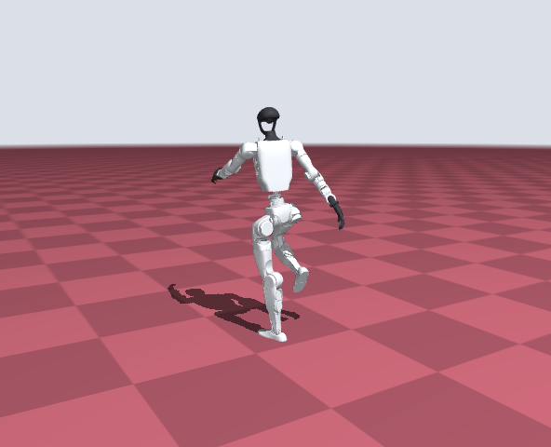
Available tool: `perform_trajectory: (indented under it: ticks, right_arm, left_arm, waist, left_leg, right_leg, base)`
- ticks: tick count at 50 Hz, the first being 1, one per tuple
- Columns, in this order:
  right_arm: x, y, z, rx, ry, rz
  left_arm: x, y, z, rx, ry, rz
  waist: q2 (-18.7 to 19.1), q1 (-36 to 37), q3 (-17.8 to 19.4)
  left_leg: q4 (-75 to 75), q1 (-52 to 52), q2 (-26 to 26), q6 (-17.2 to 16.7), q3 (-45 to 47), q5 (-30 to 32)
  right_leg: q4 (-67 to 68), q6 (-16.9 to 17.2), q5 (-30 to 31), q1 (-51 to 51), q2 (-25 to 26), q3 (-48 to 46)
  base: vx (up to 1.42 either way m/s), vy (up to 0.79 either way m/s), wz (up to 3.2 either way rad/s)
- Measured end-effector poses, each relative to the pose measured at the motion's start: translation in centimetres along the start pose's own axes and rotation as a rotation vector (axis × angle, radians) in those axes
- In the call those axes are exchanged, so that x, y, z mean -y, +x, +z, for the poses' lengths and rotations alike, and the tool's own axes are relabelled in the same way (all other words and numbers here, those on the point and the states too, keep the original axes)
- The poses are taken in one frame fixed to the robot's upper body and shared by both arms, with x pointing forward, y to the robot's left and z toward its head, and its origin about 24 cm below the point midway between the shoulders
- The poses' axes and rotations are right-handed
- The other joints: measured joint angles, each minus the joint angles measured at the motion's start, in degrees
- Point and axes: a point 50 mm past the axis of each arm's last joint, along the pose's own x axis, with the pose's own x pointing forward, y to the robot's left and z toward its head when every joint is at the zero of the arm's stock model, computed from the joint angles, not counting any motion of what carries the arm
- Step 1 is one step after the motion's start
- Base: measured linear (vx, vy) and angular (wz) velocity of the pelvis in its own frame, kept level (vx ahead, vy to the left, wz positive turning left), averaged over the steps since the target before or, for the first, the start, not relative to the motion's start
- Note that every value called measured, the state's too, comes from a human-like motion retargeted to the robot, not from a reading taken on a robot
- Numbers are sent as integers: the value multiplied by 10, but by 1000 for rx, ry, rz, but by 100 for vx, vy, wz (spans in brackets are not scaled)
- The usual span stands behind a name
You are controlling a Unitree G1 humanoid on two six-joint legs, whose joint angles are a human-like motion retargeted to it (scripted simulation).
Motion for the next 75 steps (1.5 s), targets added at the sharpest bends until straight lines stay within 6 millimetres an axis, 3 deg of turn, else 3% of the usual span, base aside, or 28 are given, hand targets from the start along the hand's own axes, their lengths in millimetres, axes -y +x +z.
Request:
perform_trajectory:
  ticks: [3, 5, 9, 12, 14, 17, 19, 22, 25, 28, 30, 33, 37, 40, 43, 45, 48, 51, 53, 55, 58, 60, 62, 65, 67, 71, 73, 75]
  right_arm:
    - [1, -3, -24, -60, 163, 13]
    - [-13, -5, -37, -125, 30, 86]
    - [-42, 0, -5, -31, 140, 167]
    - [-67, 1, 45, 106, 30, 206]
    - [-81, -3, 86, 183, -3, 189]
    - [-107, -18, 145, 294, -123, 192]
    - [-126, -39, 195, 431, -133, 206]
    - [-159, -93, 276, 687, -152, 264]
    - [-181, -181, 359, 998, -96, 300]
    - [-181, -282, 415, 1322, 5, 310]
    - [-179, -345, 433, 1515, 30, 340]
    - [-167, -411, 445, 1662, 117, 337]
    - [-166, -456, 445, 1714, 218, 414]
    - [-181, -461, 439, 1699, 226, 500]
    - [-208, -434, 429, 1638, 132, 540]
    - [-227, -400, 420, 1562, 22, 533]
    - [-245, -329, 398, 1390, -135, 489]
    - [-236, -227, 358, 1139, -229, 382]
    - [-216, -147, 306, 873, -299, 337]
    - [-187, -79, 233, 594, -375, 339]
    - [-142, -22, 117, 204, -401, 389]
    - [-114, -8, 51, 1, -385, 401]
    - [-85, -5, 1, -147, -324, 351]
    - [-54, -10, -50, -278, -213, 297]
    - [-46, -15, -73, -329, -141, 287]
    - [-59, -22, -91, -386, -99, 354]
    - [-70, -20, -82, -358, -112, 370]
    - [-83, -16, -61, -295, -125, 383]
  left_arm:
    - [-4, 10, 47, 146, 17, 0]
    - [3, 12, 70, 207, 43, -30]
    - [34, 7, 85, 291, 21, -140]
    - [64, -4, 69, 283, -45, -243]
    - [84, -15, 45, 224, -115, -291]
    - [119, -45, -24, 31, -74, -429]
    - [140, -89, -97, -205, 10, -577]
    - [149, -204, -207, -719, 44, -822]
    - [131, -327, -263, -1189, -55, -861]
    - [108, -413, -279, -1430, -166, -740]
    - [98, -458, -278, -1498, -264, -754]
    - [84, -518, -268, -1613, -394, -719]
    - [78, -590, -241, -1811, -475, -813]
    - [86, -612, -225, -1891, -509, -926]
    - [104, -598, -227, -1836, -524, -987]
    - [116, -568, -237, -1754, -518, -969]
    - [126, -494, -261, -1568, -415, -793]
    - [125, -405, -274, -1366, -405, -489]
    - [120, -352, -272, -1280, -336, -492]
    - [110, -283, -261, -1152, -204, -516]
    - [97, -161, -205, -822, -149, -439]
    - [85, -93, -148, -578, -126, -375]
    - [69, -48, -93, -370, -94, -294]
    - [41, -7, -9, -74, -34, -177]
    - [29, 4, 38, 91, 0, -124]
    - [25, 6, 105, 320, -124, -121]
    - [27, 5, 113, 352, -223, -104]
    - [36, 1, 104, 341, -300, -124]
  waist:
    - [-3, -10, -2]
    - [-6, -5, -8]
    - [-14, 24, -31]
    - [-10, 44, -46]
    - [-34, 40, -18]
    - [-89, 89, 8]
    - [-101, 143, 13]
    - [-138, 196, 20]
    - [-152, 217, -17]
    - [-166, 261, -3]
    - [-191, 289, -11]
    - [-205, 320, -8]
    - [-205, 332, -18]
    - [-199, 321, -32]
    - [-195, 310, -45]
    - [-195, 309, -42]
    - [-180, 323, 0]
    - [-132, 283, 10]
    - [-116, 230, -1]
    - [-110, 170, -25]
    - [-94, 151, -29]
    - [-91, 125, -36]
    - [-90, 88, -42]
    - [-81, 45, -50]
    - [-70, 26, -49]
    - [-63, 14, -35]
    - [-62, 17, -32]
    - [-59, 21, -33]
  left_leg:
    - [0, 20, -3, 10, -22, -7]
    - [0, 29, -10, 12, -34, -11]
    - [0, 40, -24, 8, -43, -21]
    - [2, 48, -29, -2, -51, -29]
    - [15, 93, -54, -2, -78, -44]
    - [45, 152, -108, 13, -91, -52]
    - [99, 154, -120, 19, -73, -24]
    - [377, 48, -135, 9, -28, -31]
    - [814, -215, -101, 21, -16, -140]
    - [1071, -375, -128, 21, -35, -200]
    - [1174, -483, -159, 37, -37, -243]
    - [1265, -596, -133, 73, -24, -268]
    - [1260, -661, -47, 139, 9, -289]
    - [1158, -659, -10, 164, 32, -275]
    - [953, -587, 14, 162, 77, -262]
    - [749, -482, 29, 151, 146, -254]
    - [269, -211, -32, 88, 320, -160]
    - [14, -76, -68, 56, 348, -8]
    - [21, -65, -58, -2, 306, 12]
    - [21, -77, -58, -29, 229, 22]
    - [1, -52, -54, -18, 173, 20]
    - [3, -48, -56, -20, 139, 10]
    - [11, -42, -60, -23, 105, -1]
    - [0, -29, -59, -12, 53, 4]
    - [0, -18, -45, -10, 25, 1]
    - [0, 13, -29, 11, -22, -15]
    - [0, 27, -24, 22, -41, -21]
    - [7, 37, -19, 27, -60, -27]
  right_leg:
    - [-33, -4, -19, -28, -19, -12]
    - [-93, -11, -33, -31, -39, -24]
    - [-341, -26, -52, 14, -57, -63]
    - [-696, -22, -22, 133, -36, -121]
    - [-986, 15, 62, 284, -22, -153]
    - [-1156, 77, 178, 399, -30, -135]
    - [-1179, 82, 186, 440, -23, -103]
    - [-1162, 75, 151, 478, -57, -52]
    - [-1150, 63, 134, 439, -68, -26]
    - [-1164, 54, 118, 461, -83, 1]
    - [-1164, 59, 114, 447, -103, 24]
    - [-1184, 46, 115, 466, -105, 37]
    - [-1182, 38, 103, 486, -94, 48]
    - [-1179, 32, 91, 506, -82, 49]
    - [-1159, 36, 74, 519, -73, 55]
    - [-1141, 43, 63, 532, -72, 64]
    - [-1114, 72, 47, 595, -67, 85]
    - [-1065, 66, 38, 645, -19, 70]
    - [-984, 52, 58, 638, -3, 23]
    - [-791, 55, 99, 556, -15, -55]
    - [-549, 26, 127, 436, -15, -42]
    - [-395, 27, 103, 338, -7, -11]
    - [-265, 25, 80, 247, -14, 9]
    - [-151, 15, 38, 134, -31, 23]
    - [-130, -6, -5, 88, -31, 26]
    - [-178, -25, -22, 35, -37, 46]
    - [-253, -29, -29, 31, -40, 61]
    - [-370, -31, -39, 53, -45, 71]
  base:
    - [50, -2, 72]
    - [49, -4, 56]
    - [48, -6, 18]
    - [53, -9, 31]
    - [71, -14, 97]
    - [74, -22, -46]
    - [68, -24, -161]
    - [57, -19, -134]
    - [44, -5, -51]
    - [51, 4, -72]
    - [45, 3, -66]
    - [48, 3, -51]
    - [51, 5, -44]
    - [52, 10, -16]
    - [55, 12, -23]
    - [61, 14, -54]
    - [73, 25, -75]
    - [71, 34, 66]
    - [62, 31, 242]
    - [58, 25, 295]
    - [54, 16, 184]
    - [52, 9, 158]
    - [54, 3, 153]
    - [50, -2, 126]
    - [47, -8, 122]
    - [45, -13, 109]
    - [45, -16, 86]
    - [47, -18, 85]
